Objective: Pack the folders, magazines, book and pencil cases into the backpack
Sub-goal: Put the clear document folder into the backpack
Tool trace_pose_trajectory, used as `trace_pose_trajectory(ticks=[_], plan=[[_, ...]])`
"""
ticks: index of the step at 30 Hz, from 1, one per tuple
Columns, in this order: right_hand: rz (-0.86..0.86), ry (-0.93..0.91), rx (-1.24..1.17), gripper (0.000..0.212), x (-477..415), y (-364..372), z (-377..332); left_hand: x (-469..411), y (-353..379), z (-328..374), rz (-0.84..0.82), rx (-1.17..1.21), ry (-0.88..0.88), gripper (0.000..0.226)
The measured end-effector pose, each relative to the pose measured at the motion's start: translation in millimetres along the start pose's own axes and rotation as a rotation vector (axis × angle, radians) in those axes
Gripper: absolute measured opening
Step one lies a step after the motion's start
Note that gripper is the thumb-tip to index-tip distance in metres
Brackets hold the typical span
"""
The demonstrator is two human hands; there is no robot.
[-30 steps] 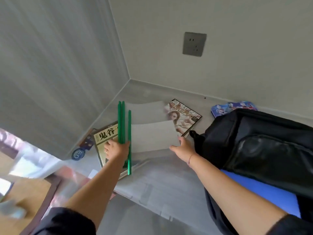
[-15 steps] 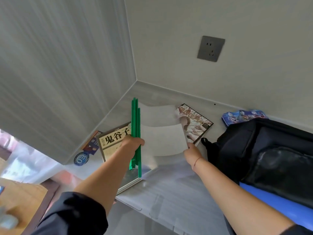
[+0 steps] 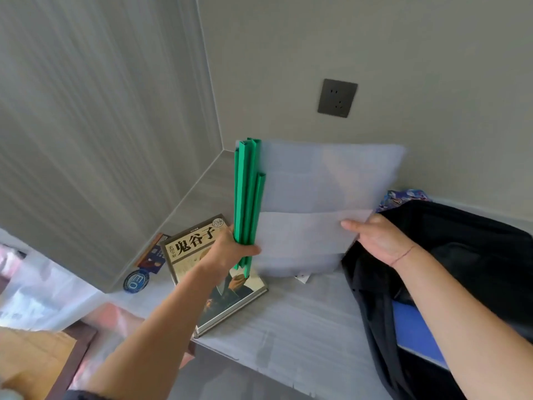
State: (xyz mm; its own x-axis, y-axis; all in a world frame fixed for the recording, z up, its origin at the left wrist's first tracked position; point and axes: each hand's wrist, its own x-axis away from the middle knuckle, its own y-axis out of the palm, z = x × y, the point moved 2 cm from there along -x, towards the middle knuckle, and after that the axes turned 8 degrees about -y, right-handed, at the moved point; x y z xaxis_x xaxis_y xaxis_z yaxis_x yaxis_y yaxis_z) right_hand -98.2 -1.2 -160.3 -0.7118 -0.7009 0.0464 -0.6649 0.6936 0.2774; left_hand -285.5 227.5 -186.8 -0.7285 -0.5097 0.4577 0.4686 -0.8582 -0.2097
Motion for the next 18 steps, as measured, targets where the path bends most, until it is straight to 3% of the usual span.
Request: trace_pose_trajectory(ticks=[4, 9, 14, 18], plan=[[-0.034, -0.054, 0.062, 0.045, 28.3, -2.5, -18.5, 11.2, 14.0, -0.1, -0.040, 0.043, 0.036, 0.043], [0.071, 0.056, 0.045, 0.046, 52.0, -5.9, 10.3, 8.6, 20.8, 2.3, -0.009, 0.002, 0.084, 0.067], [0.207, 0.156, 0.054, 0.038, 62.7, 1.8, 48.7, 8.0, 36.0, -3.5, 0.049, -0.234, 0.107, 0.052], [0.344, 0.057, 0.171, 0.020, 64.9, 2.5, 37.2, 15.1, 49.2, 5.2, 0.085, -0.252, 0.154, 0.030]])
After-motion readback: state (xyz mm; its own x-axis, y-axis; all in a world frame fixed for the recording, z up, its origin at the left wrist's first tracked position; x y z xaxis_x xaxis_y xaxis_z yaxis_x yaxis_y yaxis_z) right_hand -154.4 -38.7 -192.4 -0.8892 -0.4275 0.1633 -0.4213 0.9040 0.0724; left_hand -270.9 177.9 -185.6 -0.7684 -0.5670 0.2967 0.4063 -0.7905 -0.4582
